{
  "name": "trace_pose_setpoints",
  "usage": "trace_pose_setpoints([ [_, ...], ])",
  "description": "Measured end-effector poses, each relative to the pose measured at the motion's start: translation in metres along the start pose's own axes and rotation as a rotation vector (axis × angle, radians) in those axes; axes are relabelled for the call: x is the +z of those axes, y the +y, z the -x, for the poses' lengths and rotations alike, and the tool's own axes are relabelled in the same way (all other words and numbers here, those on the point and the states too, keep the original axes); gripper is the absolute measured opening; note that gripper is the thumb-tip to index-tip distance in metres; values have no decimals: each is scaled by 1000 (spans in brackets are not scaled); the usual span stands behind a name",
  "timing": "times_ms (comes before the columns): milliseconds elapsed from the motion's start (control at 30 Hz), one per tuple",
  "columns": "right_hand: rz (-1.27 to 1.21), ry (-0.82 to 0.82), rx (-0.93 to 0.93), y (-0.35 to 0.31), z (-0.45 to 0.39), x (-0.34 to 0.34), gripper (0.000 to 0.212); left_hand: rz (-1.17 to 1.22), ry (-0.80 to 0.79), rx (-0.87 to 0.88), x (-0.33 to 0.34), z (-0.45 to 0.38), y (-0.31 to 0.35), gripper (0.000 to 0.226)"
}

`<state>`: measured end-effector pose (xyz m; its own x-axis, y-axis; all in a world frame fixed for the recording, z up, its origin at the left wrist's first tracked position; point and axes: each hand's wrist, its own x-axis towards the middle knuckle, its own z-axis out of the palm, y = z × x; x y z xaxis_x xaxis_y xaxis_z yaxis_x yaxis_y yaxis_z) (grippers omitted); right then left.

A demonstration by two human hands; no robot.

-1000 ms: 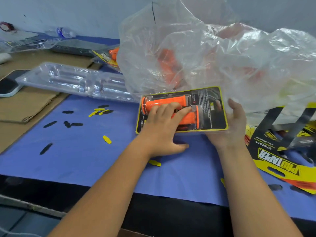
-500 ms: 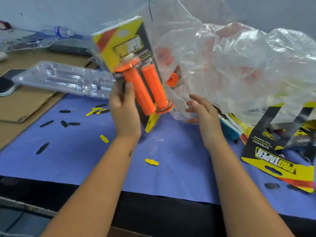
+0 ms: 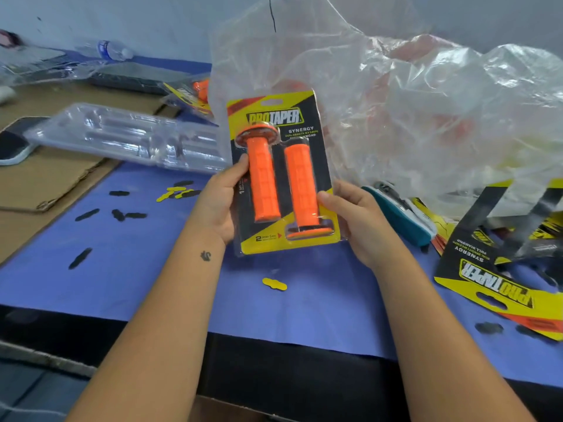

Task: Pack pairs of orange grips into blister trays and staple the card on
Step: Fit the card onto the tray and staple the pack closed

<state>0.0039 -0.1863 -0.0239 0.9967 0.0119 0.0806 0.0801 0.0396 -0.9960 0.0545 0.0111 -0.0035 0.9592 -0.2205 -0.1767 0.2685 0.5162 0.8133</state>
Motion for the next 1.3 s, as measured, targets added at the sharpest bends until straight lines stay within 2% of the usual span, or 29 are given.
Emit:
trace_pose_setpoints([
  [133,-103,105,-59,1,-1,0,36,-78,-25,30,-1,-2,-1,31],
  [200,-185,192,-69,0,-3,2,25,-84,-69,23,2,-1,-2,32],
  [300,-350,334,-32,1,-6,3,20,63,-125,13,9,0,-9,54],
  [400,-542,404,-59,1,-9,4,21,189,-334,27,21,5,-19,83],
  [433,-598,403,-71,0,-10,5,21,132,-406,34,24,8,-26,82],
  [500,-685,358,-84,0,-10,8,19,-92,-479,50,33,13,-43,61],
  [567,-677,297,-81,0,-9,10,16,-159,-407,91,42,13,-54,43],
  [633,-555,259,-66,-3,-7,11,17,-106,-315,119,46,9,-57,34],
  [733,-391,234,-30,-4,-4,14,11,24,-133,55,47,-4,-52,25],
  [833,-280,271,-2,-1,-4,17,7,127,68,-18,53,-17,-53,7],
  [900,-178,329,-11,-1,-5,16,4,168,154,-34,61,-21,-58,10],
  [967,-132,356,-11,0,-5,12,6,180,142,-20,62,-23,-63,9],
  [1100,-116,339,1,-1,-4,7,5,170,-26,-40,57,-22,-65,4],
  [1300,-86,349,40,-2,-5,9,10,166,52,-23,55,-23,-64,4],
])
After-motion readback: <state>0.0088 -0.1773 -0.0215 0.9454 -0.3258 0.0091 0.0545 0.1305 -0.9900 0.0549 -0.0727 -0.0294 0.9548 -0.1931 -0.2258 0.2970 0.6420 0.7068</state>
